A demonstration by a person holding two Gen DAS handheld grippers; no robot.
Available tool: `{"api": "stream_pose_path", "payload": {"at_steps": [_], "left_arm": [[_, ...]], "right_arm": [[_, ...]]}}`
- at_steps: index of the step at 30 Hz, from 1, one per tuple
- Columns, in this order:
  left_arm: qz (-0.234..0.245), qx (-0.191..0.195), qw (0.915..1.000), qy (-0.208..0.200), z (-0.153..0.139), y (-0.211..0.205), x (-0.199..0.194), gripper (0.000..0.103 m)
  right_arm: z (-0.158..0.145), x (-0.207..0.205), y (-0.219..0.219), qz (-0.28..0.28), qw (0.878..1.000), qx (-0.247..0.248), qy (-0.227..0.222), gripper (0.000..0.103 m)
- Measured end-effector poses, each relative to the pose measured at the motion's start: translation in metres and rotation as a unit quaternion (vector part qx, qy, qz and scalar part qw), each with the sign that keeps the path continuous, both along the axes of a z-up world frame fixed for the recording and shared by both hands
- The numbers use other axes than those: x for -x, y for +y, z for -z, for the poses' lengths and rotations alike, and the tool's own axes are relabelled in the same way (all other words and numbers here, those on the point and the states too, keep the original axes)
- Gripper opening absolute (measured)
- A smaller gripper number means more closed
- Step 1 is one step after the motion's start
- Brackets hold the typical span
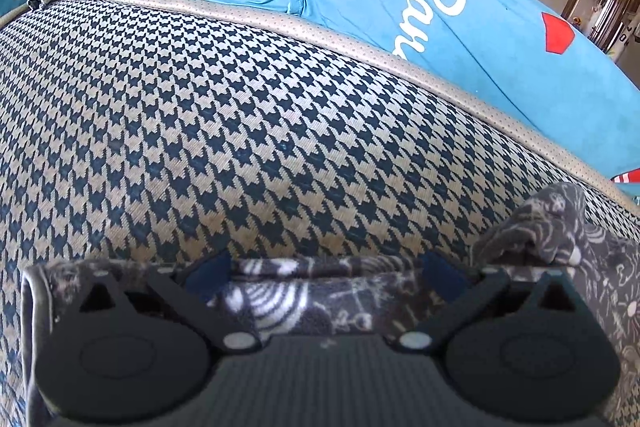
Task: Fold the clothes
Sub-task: 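Move the right gripper to the fleece edge and grasp it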
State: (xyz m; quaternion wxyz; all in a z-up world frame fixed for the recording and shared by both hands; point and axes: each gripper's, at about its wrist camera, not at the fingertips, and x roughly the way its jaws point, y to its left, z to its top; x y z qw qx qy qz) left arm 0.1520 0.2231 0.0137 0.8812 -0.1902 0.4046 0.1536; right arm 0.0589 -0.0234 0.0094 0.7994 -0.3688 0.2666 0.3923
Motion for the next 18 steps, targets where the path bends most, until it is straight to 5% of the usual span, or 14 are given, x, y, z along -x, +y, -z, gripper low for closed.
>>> {"api": "stream_pose_path", "payload": {"at_steps": [5,11,18], "left_arm": [[0.015,-0.006,0.9998,-0.009,-0.009,0.001,0.013,0.103],[0.029,-0.005,0.9996,-0.004,-0.013,0.006,0.030,0.103],[0.049,-0.029,0.9983,0.001,-0.021,0.012,0.050,0.103]], "right_arm": [[-0.011,-0.004,-0.013,0.020,0.999,-0.011,0.026,0.091],[-0.037,-0.017,-0.030,0.066,0.991,-0.098,0.064,0.091],[-0.050,-0.015,-0.018,0.069,0.985,-0.153,0.042,0.091]]}}
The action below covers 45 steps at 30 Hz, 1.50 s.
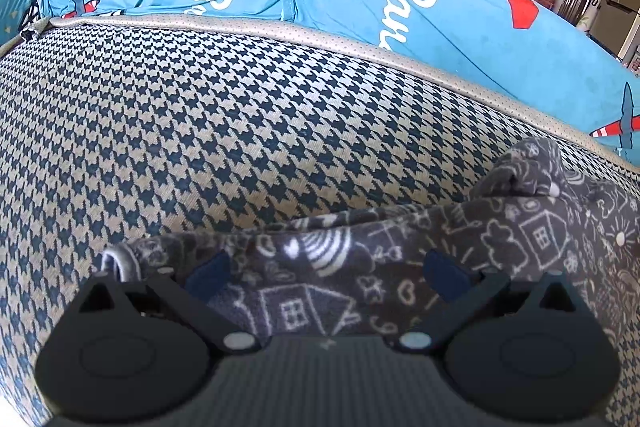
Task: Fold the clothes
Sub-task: 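Move the right gripper to the fleece edge and grasp it, then lift the folded fleece edge with both grippers, pinching it upright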
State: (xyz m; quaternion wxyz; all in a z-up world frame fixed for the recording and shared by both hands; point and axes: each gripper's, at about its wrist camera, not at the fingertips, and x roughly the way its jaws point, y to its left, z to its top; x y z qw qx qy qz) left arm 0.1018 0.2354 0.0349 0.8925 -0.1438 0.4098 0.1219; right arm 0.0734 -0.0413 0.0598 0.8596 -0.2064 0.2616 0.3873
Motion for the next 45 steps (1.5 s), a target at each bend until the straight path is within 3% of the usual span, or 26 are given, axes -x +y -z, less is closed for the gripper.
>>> {"api": "stream_pose_path", "payload": {"at_steps": [2,4,9,16,23,31,45], "left_arm": [[-0.004,0.001,1.0000,-0.007,-0.005,0.008,0.006,0.103],[-0.012,0.011,0.9998,-0.013,-0.009,0.019,0.011,0.103],[-0.033,0.038,0.9987,-0.008,-0.008,0.043,0.023,0.103],[-0.037,0.063,0.9973,0.008,0.000,0.064,0.031,0.103],[-0.044,0.132,0.9898,-0.030,-0.004,0.083,0.043,0.103],[-0.093,0.127,0.9860,-0.055,-0.018,0.111,0.057,0.103],[-0.106,0.141,0.9842,-0.019,-0.006,0.132,0.062,0.103]], "right_arm": [[-0.003,0.005,0.006,-0.016,1.000,-0.015,-0.001,0.086],[-0.004,0.012,0.013,-0.042,0.999,-0.025,0.001,0.074],[0.004,0.030,0.040,-0.098,0.995,-0.015,0.017,0.057],[0.017,0.061,0.075,-0.167,0.986,0.001,0.015,0.056],[0.032,0.088,0.105,-0.215,0.976,0.020,-0.009,0.056],[0.049,0.113,0.129,-0.263,0.963,0.042,-0.043,0.056],[0.084,0.130,0.164,-0.262,0.946,0.091,-0.166,0.055]]}}
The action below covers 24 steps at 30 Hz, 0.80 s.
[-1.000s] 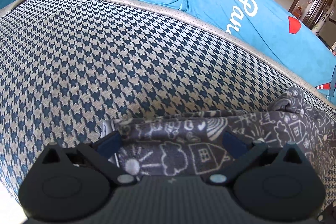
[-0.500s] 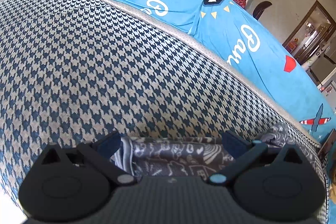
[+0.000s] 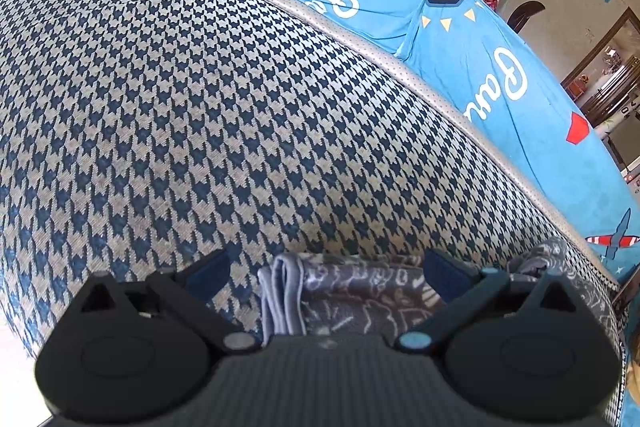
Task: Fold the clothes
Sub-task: 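Lift the folded fleece edge with both grippers, pinching it upright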
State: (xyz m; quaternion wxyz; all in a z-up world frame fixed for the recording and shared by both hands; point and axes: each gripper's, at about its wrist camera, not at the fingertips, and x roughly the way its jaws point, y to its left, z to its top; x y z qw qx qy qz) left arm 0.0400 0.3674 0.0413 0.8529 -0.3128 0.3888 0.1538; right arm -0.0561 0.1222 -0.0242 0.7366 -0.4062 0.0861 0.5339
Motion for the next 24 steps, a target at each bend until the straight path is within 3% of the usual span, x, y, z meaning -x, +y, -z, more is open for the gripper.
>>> {"api": "stream_pose_path", "payload": {"at_steps": [2,4,7,11,17,24], "left_arm": [[0.000,0.006,1.0000,0.006,0.003,0.002,0.001,0.103],[-0.002,0.012,0.9999,0.011,0.006,0.003,0.002,0.103],[-0.006,0.018,0.9997,0.018,0.010,0.006,0.004,0.103],[-0.014,0.038,0.9990,0.021,0.013,0.011,0.010,0.103],[0.008,0.110,0.9938,0.013,0.025,0.009,0.007,0.103],[0.039,0.164,0.9857,0.007,0.035,-0.006,-0.001,0.103]], "right_arm": [[0.002,0.000,0.002,0.002,1.000,-0.006,-0.005,0.052],[0.002,-0.002,0.004,0.010,1.000,-0.012,-0.005,0.036],[-0.007,-0.008,0.001,0.022,0.999,-0.032,0.019,0.019],[-0.025,-0.024,-0.008,0.050,0.993,-0.070,0.077,0.016],[-0.049,-0.046,-0.021,0.093,0.975,-0.118,0.162,0.016],[-0.060,-0.055,-0.028,0.113,0.962,-0.142,0.204,0.016]]}}
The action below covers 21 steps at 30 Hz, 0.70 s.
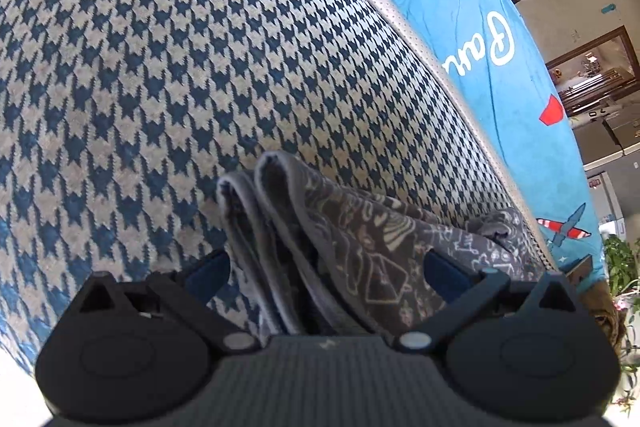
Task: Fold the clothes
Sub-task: 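Lift the folded fleece edge with both grippers, pinching it upright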
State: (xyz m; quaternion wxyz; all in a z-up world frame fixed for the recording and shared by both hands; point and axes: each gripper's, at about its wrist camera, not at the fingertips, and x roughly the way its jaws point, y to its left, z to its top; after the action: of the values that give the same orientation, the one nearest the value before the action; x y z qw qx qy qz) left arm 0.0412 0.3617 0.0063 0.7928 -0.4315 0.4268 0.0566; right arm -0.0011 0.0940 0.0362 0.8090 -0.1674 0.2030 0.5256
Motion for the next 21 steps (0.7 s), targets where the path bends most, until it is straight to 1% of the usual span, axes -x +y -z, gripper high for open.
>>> {"api": "stream_pose_path", "payload": {"at_steps": [1,3,4,6,8,10,11,13,15,19,21], "left_arm": [[0.000,0.005,1.0000,-0.002,0.001,-0.002,-0.001,0.103],[-0.004,0.009,1.0000,-0.001,0.002,-0.004,-0.002,0.096],[-0.005,0.012,0.9999,0.000,0.002,-0.005,-0.002,0.090],[-0.007,0.015,0.9999,0.000,0.002,-0.007,-0.004,0.089],[-0.007,0.016,0.9999,0.001,0.002,-0.010,-0.007,0.083],[-0.005,0.016,0.9999,-0.001,0.001,-0.015,-0.012,0.081],[-0.005,0.017,0.9998,-0.002,0.000,-0.015,-0.013,0.081],[-0.007,0.021,0.9998,-0.003,0.000,-0.015,-0.015,0.077],[-0.008,0.024,0.9997,-0.004,0.000,-0.015,-0.017,0.075],[-0.010,0.032,0.9994,-0.004,-0.001,-0.011,-0.013,0.075],[-0.008,0.031,0.9995,-0.004,-0.001,-0.011,-0.013,0.075]], "right_arm": [[0.000,0.002,-0.001,-0.001,1.000,0.001,-0.003,0.017],[0.000,0.005,-0.002,-0.004,1.000,0.004,-0.009,0.016],[0.001,0.006,0.000,-0.007,1.000,0.007,-0.013,0.017],[0.005,0.009,0.003,-0.013,0.999,0.017,-0.025,0.017],[0.009,0.015,0.005,-0.020,0.998,0.030,-0.045,0.018],[0.014,0.022,0.007,-0.027,0.996,0.043,-0.071,0.026],[0.017,0.025,0.008,-0.030,0.995,0.050,-0.084,0.027],[0.022,0.031,0.010,-0.035,0.992,0.062,-0.108,0.035],[0.026,0.035,0.012,-0.037,0.989,0.071,-0.126,0.039],[0.033,0.041,0.015,-0.043,0.984,0.086,-0.152,0.043],[0.037,0.041,0.018,-0.045,0.983,0.092,-0.154,0.044]]}}
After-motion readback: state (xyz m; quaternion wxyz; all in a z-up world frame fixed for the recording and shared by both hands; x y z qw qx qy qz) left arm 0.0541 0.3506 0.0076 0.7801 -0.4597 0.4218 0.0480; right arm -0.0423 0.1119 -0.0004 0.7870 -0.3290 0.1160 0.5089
